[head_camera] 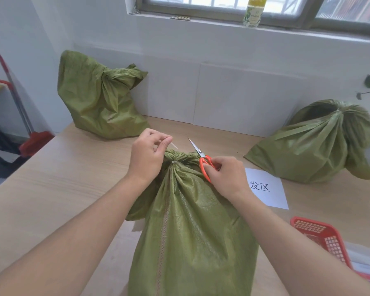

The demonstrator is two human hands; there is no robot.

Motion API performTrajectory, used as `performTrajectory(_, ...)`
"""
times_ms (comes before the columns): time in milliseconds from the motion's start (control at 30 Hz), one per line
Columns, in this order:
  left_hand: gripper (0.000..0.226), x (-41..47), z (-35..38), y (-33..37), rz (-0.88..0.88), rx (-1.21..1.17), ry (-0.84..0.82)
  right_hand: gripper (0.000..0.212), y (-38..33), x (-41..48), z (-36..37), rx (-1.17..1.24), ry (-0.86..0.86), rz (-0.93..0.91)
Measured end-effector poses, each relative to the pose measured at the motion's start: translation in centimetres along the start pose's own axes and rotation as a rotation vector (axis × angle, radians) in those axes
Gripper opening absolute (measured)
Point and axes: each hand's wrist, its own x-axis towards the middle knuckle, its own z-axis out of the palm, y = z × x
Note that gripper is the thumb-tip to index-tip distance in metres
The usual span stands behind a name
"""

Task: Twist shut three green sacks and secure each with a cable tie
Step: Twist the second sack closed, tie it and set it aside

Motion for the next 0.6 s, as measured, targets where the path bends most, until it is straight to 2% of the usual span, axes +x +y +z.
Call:
performTrajectory(133, 0.015, -1.2, 0.4, 1.9, -0.055, -0.028, -0.017, 0.018, -0.7, -0.7, -0.7, 0.219, 0.105, 0.134)
performTrajectory(233, 0.013, -2.4, 0.7, 3.8, -0.094, -0.066, -0.038, 0.008, -1.0, -1.6, -1.4, 0.414, 0.131, 0.111)
performTrajectory(433, 0.015, -5.6, 0.8, 7.7, -0.153, -0.222, -0.098, 0.014, -1.3, -5.4, -3.7, 0.621, 0.206, -0.004)
performTrajectory(600, 0.017, -7.9, 0.7, 10.3, -0.141, -0.289, -0.114, 0.010, -1.4, -9.1, -5.0, 0.671, 0.253, 0.009)
